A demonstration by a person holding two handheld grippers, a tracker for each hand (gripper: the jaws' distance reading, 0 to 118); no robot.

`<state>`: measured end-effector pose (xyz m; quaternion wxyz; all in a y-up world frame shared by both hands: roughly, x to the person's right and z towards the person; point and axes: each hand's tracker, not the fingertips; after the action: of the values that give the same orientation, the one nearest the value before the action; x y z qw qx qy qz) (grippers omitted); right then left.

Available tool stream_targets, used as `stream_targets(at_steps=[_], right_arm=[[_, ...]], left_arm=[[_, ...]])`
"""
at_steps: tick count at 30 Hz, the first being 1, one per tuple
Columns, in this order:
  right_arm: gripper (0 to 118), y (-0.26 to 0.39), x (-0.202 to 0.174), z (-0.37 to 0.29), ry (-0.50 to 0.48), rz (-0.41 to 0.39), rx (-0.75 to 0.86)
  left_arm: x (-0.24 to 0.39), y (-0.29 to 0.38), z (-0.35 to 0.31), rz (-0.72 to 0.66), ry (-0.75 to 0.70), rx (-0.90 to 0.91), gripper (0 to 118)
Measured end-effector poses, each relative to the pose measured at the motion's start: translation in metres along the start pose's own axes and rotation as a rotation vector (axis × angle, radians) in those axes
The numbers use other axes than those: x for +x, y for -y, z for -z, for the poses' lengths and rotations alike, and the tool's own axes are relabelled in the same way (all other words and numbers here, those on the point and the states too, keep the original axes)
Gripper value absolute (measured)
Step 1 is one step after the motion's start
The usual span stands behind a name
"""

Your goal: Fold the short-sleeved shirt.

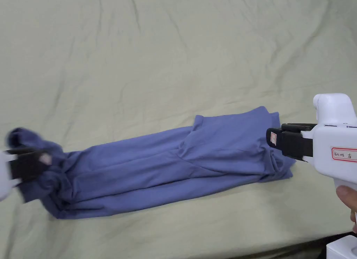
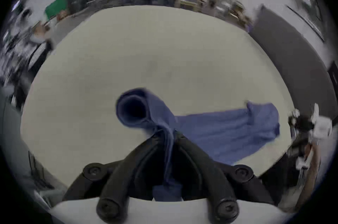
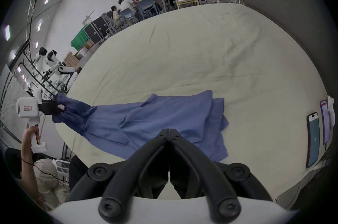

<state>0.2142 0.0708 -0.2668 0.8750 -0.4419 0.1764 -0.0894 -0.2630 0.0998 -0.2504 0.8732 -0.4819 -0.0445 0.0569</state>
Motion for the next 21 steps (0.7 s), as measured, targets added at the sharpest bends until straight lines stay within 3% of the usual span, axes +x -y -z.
stream_targets(at_steps=[4,8,9,10,11,12,13,15,17,19,20,21], right_arm=[[2,0.002,0.012,-0.011,0.005,0.012,0.018],[2,0.006,0.027,-0.012,0.013,0.037,0.014],[2,0.007,0.03,-0.011,0.015,0.04,0.011],[2,0.007,0.031,-0.01,0.014,0.044,0.005],[2,0.008,0.032,-0.009,0.015,0.048,0.002],[2,0.009,0.032,-0.007,0.011,0.052,-0.003],[2,0.01,0.032,-0.005,0.008,0.055,-0.007],[2,0.011,0.032,0.0,-0.001,0.055,-0.013],[2,0.011,0.029,0.003,-0.011,0.055,-0.017],[2,0.01,0.023,0.005,-0.024,0.045,-0.026],[2,0.01,0.021,0.006,-0.024,0.041,-0.027],[2,0.01,0.019,0.007,-0.027,0.035,-0.03]], left_arm=[[0.085,-0.01,0.067,0.087,0.172,-0.134,5],[0.101,-0.015,0.127,0.049,0.238,-0.309,5],[0.1,-0.013,0.133,0.032,0.249,-0.318,10],[0.098,-0.012,0.135,0.004,0.295,-0.319,21],[0.087,-0.012,0.13,-0.053,0.372,-0.308,41],[0.081,-0.011,0.122,-0.119,0.46,-0.289,69],[0.075,-0.011,0.112,-0.152,0.512,-0.254,79],[0.065,-0.012,0.076,-0.171,0.525,-0.153,79],[0.05,-0.012,0.054,-0.15,0.434,-0.093,84],[0.039,-0.01,0.041,-0.149,0.253,-0.067,88],[0.037,-0.005,0.038,-0.132,0.209,-0.05,84],[0.039,-0.003,0.04,-0.062,0.138,-0.016,54]])
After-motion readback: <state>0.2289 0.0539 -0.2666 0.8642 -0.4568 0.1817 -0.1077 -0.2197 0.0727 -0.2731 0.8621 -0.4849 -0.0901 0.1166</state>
